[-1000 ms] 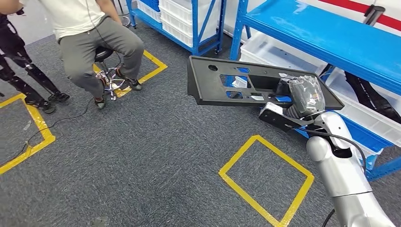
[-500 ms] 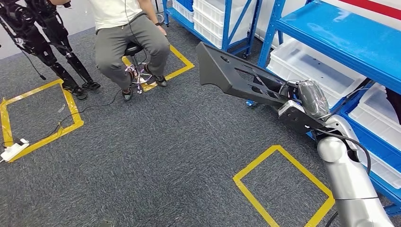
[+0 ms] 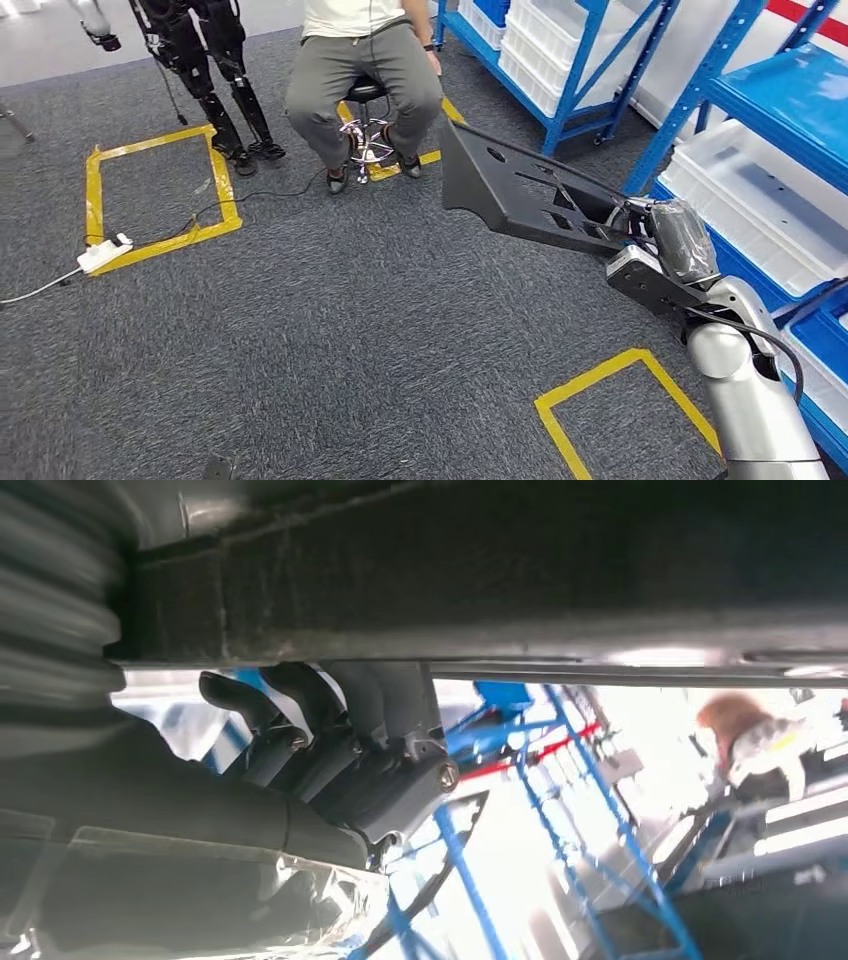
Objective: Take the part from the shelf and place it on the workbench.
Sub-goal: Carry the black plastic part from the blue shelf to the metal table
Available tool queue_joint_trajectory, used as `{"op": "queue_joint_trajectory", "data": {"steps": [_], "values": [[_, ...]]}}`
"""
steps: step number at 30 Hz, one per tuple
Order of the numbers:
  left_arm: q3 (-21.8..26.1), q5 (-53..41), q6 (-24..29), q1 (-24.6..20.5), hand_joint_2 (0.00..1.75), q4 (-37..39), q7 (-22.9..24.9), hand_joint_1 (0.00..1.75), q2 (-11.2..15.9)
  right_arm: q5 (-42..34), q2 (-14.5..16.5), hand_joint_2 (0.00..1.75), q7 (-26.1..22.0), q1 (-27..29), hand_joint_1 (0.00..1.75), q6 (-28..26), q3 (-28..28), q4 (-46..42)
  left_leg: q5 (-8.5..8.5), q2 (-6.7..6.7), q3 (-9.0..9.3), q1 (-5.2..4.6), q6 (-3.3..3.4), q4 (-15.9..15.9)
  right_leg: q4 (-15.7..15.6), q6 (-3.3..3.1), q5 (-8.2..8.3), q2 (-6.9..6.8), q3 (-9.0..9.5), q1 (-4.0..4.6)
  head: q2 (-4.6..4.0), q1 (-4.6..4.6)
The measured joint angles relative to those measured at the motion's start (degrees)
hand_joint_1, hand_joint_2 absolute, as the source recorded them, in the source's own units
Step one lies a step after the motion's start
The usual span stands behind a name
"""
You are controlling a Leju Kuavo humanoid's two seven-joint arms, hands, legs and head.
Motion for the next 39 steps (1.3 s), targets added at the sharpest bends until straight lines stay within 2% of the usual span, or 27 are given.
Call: {"op": "queue_joint_trajectory", "data": {"steps": [1,3,5,6,8,9,11,13,14,16,17,18,19,20,22,24,25,27,28,29,30,31,32,34,36,37,39], "values": [[0.0,-0.2,0.1,0.1,1.75,0.0,0.4,0.00,0.0,0.1,-0.1,1.75,0.2,0.3,1.75,0.0,-0.1,-0.2,0.00,-0.88,0.05,-0.23,0.07,0.0,0.0,0.19,0.59,0.17,-0.55,0.28,0.00,-0.01],[0.0,-0.5,0.3,0.4,1.75,0.0,1.3,0.00,0.0,0.1,-0.3,1.75,0.8,0.4,1.75,0.4,-0.4,-0.6,0.04,-2.65,0.20,-0.65,0.17,0.0,-6.5,0.39,4.09,1.21,1.76,0.91,0.00,-0.02],[0.0,-0.9,0.5,0.5,1.75,0.0,2.0,0.00,-0.1,-0.1,-0.7,1.75,1.3,0.0,1.75,0.7,-0.8,-1.1,0.08,-4.17,0.21,-0.89,0.16,0.1,-14.0,-0.48,7.30,3.40,5.10,1.45,0.00,-0.09],[0.0,-1.0,0.6,0.6,1.75,0.1,2.2,0.00,-0.1,-0.1,-0.8,1.75,1.4,-0.2,1.75,0.7,-1.0,-1.3,0.13,-4.80,0.12,-0.88,0.09,0.1,-15.9,-1.06,8.01,4.06,6.04,1.64,0.00,-0.08],[0.0,-1.1,0.7,0.9,1.75,0.1,2.5,0.00,-0.1,-0.2,-1.0,1.75,1.6,-0.6,1.75,0.8,-1.2,-1.7,0.26,-6.01,-0.09,-0.77,-0.26,0.0,-16.8,-2.00,8.34,3.41,6.81,1.75,0.00,-0.09],[0.0,-1.2,0.8,1.1,1.75,0.1,2.6,0.00,0.0,-0.2,-1.0,1.75,1.7,-0.8,1.75,0.8,-1.2,-1.8,0.19,-5.91,-0.17,-0.73,-0.46,0.1,-17.2,-2.34,8.50,2.71,7.18,1.46,0.00,-0.11],[0.0,-1.1,0.7,1.2,1.75,0.1,2.9,0.00,0.1,-0.2,-1.0,1.75,1.7,-0.8,1.75,0.9,-1.2,-2.1,-1.26,-2.94,-1.15,-0.77,-1.21,2.3,-18.3,-3.12,8.75,1.21,8.12,0.85,0.00,-0.21],[0.0,-0.7,-0.1,1.1,1.75,0.1,3.9,0.00,0.2,-0.3,-1.1,1.75,1.7,-1.0,1.75,1.0,-1.2,-2.2,-4.44,1.01,-4.30,-0.21,-2.25,8.4,-18.8,-3.63,8.68,-0.32,8.80,0.65,0.00,-0.32],[0.1,-0.4,-0.8,1.1,1.75,0.2,4.9,0.00,0.2,-0.3,-1.2,1.75,1.7,-1.0,1.75,1.1,-1.2,-2.2,-5.95,1.85,-6.41,0.38,-2.80,12.1,-18.8,-3.70,8.55,-1.13,8.95,0.61,0.00,-0.31],[0.3,0.0,-2.2,1.4,1.75,0.3,7.5,0.00,0.2,-0.3,-1.1,1.75,1.6,-1.1,1.75,1.4,-1.0,-2.2,-6.35,2.53,-8.88,1.74,-3.95,15.8,-18.8,-3.43,8.23,-2.69,9.17,0.31,0.00,-0.37],[0.4,-0.2,-2.7,1.7,1.75,0.4,8.7,0.00,0.2,-0.3,-1.1,1.75,1.6,-1.1,1.75,1.5,-0.9,-2.2,-5.01,2.92,-8.28,2.44,-4.63,14.3,-18.7,-3.05,7.97,-3.42,9.34,0.03,0.00,-0.39],[0.4,-0.3,-3.1,2.0,1.75,0.5,9.6,0.00,0.1,-0.2,-1.0,1.75,1.6,-1.2,1.75,1.5,-0.8,-2.2,-3.18,3.74,-6.61,3.10,-5.35,11.1,-18.5,-2.54,7.65,-4.08,9.53,-0.25,0.00,-0.40],[0.4,-0.6,-3.4,2.2,1.75,0.6,10.2,0.00,-0.1,-0.2,-1.0,1.75,1.5,-1.3,1.75,1.4,-0.7,-2.2,-1.69,5.35,-4.54,3.60,-6.06,7.3,-18.2,-1.90,7.22,-4.71,9.64,-0.35,0.00,-0.50],[0.4,-0.9,-3.5,2.3,1.75,0.7,10.6,0.00,-0.3,-0.1,-1.2,1.75,1.5,-1.5,1.75,1.3,-0.6,-2.2,-0.64,6.60,-2.77,3.88,-6.40,4.2,-17.7,-1.20,6.61,-5.37,9.57,-0.35,0.00,-0.51],[0.5,-1.2,-3.5,2.2,1.75,0.7,10.8,0.00,-0.7,0.0,-1.7,1.75,1.5,-1.6,1.75,0.9,-0.6,-2.4,-0.50,7.53,-1.43,3.43,-5.84,1.9,-17.3,0.08,5.65,-6.65,9.74,0.08,0.00,-0.03],[0.5,-1.5,-3.3,2.2,1.75,0.7,11.0,0.00,-0.6,0.2,-1.9,1.75,1.5,-1.5,1.75,0.6,-0.5,-2.5,-0.62,5.68,-1.37,2.41,-4.23,1.8,-17.7,1.24,5.33,-7.90,10.69,-0.07,0.01,0.53],[0.5,-1.6,-3.2,2.3,1.75,0.8,11.1,0.00,-0.6,0.2,-1.9,1.75,1.5,-1.3,1.75,0.5,-0.4,-2.6,-0.54,4.87,-1.23,2.09,-3.55,1.6,-17.4,1.62,5.00,-7.40,10.91,-0.43,0.01,0.59],[0.5,-1.7,-3.0,2.3,1.75,0.8,11.3,0.00,-0.5,0.2,-2.2,1.75,1.5,-0.8,1.75,0.4,-0.3,-2.8,-0.29,3.42,-0.93,1.81,-2.31,1.3,-13.5,1.55,2.89,-4.18,9.27,-0.99,0.00,0.69],[0.5,-1.7,-3.0,2.3,1.75,0.8,11.4,0.00,-0.4,0.2,-2.4,1.75,1.5,-0.5,1.75,0.4,-0.2,-2.9,-0.30,2.70,-0.91,1.64,-1.92,1.2,-9.8,1.15,1.21,-2.17,7.33,-1.04,0.00,0.79],[0.5,-1.7,-3.0,2.3,1.75,0.8,11.4,0.00,-0.4,0.2,-2.6,1.75,1.5,-0.2,1.75,0.4,-0.2,-2.9,-0.36,1.91,-0.91,1.44,-1.59,1.3,-5.6,0.82,-0.38,-0.92,4.95,-0.87,0.00,0.87],[0.5,-1.7,-2.9,2.3,1.75,0.8,11.4,0.00,-0.4,0.2,-2.7,1.75,1.5,0.1,1.75,0.4,-0.2,-2.9,-0.44,0.99,-0.88,1.20,-1.40,1.3,-2.1,0.69,-1.35,-0.28,2.75,-0.61,0.00,0.93],[0.5,-1.7,-3.0,2.3,1.75,0.8,11.5,0.00,-0.4,0.3,-2.8,1.75,1.5,0.4,1.75,0.4,-0.2,-2.9,-0.50,0.06,-0.81,0.96,-1.30,1.3,-0.4,0.72,-1.38,0.05,1.30,-0.30,0.00,0.94],[0.5,-1.8,-3.0,2.4,1.75,0.8,11.5,0.00,-0.5,0.3,-2.8,1.75,1.5,0.6,1.75,0.4,-0.2,-2.9,-0.52,-0.89,-0.71,0.72,-1.25,1.3,-1.2,0.86,-0.33,0.28,1.02,0.05,0.00,0.96],[0.5,-1.8,-3.0,2.4,1.75,0.8,11.5,0.00,-0.5,0.3,-2.9,1.75,1.5,0.7,1.75,0.4,-0.2,-3.0,-0.55,-2.67,-0.48,0.40,-1.21,1.3,-8.4,1.00,3.76,1.65,3.30,0.50,0.00,0.96],[0.5,-1.8,-2.9,2.5,1.75,0.8,11.6,0.00,-0.5,0.3,-3.0,1.75,1.5,0.7,1.75,0.4,-0.2,-3.1,-0.57,-4.14,-0.44,0.18,-1.30,1.3,-14.5,0.29,6.74,3.64,5.74,0.96,0.00,0.93],[0.5,-1.8,-2.9,2.5,1.75,0.8,11.6,0.00,-0.5,0.3,-3.1,1.75,1.5,0.6,1.75,0.4,-0.2,-3.1,-0.54,-4.74,-0.54,0.15,-1.41,1.3,-15.7,-0.21,7.26,4.11,6.27,1.18,0.00,0.91],[0.5,-1.8,-2.9,2.8,1.75,0.9,11.6,0.00,-0.5,0.3,-3.0,1.75,1.5,0.5,1.75,0.4,-0.1,-3.2,-0.40,-5.75,-0.79,0.16,-1.78,1.2,-16.0,-1.05,7.49,3.27,6.76,1.29,0.01,0.86]]}}
